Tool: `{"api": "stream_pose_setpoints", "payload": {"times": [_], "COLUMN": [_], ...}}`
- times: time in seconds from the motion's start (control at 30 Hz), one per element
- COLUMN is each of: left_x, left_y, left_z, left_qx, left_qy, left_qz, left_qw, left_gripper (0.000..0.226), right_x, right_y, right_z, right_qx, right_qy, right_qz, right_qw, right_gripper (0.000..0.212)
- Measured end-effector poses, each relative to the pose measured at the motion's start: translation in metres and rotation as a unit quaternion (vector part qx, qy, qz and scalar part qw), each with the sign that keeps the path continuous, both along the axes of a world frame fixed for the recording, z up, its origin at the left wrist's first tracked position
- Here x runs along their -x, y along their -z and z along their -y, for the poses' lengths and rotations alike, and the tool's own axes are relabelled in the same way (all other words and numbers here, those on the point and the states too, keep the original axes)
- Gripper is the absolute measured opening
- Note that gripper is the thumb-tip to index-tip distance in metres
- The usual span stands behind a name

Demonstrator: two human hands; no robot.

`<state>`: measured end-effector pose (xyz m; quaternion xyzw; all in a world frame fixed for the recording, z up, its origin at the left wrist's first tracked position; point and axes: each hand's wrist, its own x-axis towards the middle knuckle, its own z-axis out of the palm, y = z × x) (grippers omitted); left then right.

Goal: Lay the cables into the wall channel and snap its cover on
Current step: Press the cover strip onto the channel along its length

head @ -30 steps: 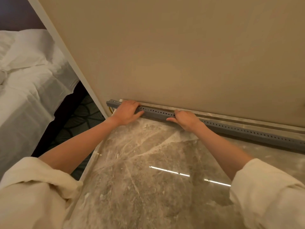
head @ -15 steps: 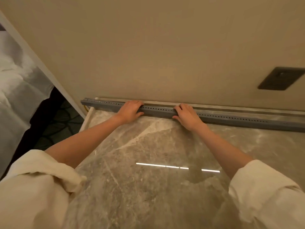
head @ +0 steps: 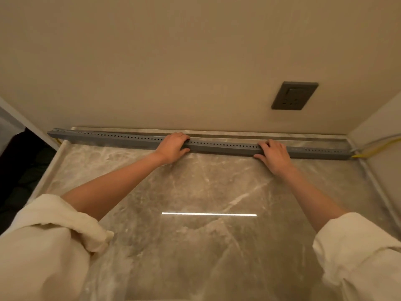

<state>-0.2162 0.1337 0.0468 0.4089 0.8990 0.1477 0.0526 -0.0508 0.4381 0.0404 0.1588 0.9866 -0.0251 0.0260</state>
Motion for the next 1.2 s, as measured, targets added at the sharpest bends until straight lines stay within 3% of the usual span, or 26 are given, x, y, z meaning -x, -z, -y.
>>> {"api": "stream_pose_setpoints", "payload": {"times": [0.4, 0.67, 0.8, 0.97, 1.2], "left_x": [-0.024, -0.034, -0.029, -0.026, -0.027], "left_y": [0.011, 0.009, 0.003, -0.003, -0.002], "left_z": [-0.047, -0.062, -0.073, -0.089, -0.102], "left_qx": [0.015, 0.077, 0.080, 0.086, 0.107], "left_qy": [-0.022, -0.050, -0.063, -0.070, -0.115], "left_qz": [-0.025, -0.093, -0.131, -0.152, -0.169], "left_qw": [0.999, 0.991, 0.986, 0.982, 0.973], "left_gripper": [0.042, 0.033, 0.031, 0.027, 0.049], "right_x": [-0.041, -0.029, -0.019, -0.008, 0.001], "right_y": [0.007, 0.001, -0.010, -0.018, -0.014], "right_z": [-0.079, -0.097, -0.111, -0.128, -0.134], "right_qx": [0.061, -0.018, -0.059, -0.117, -0.160], "right_qy": [-0.051, -0.120, -0.131, -0.133, -0.128], "right_qz": [-0.041, -0.041, -0.095, -0.100, -0.128], "right_qw": [0.996, 0.992, 0.985, 0.979, 0.970], "right_gripper": [0.044, 0.043, 0.042, 0.043, 0.043]}}
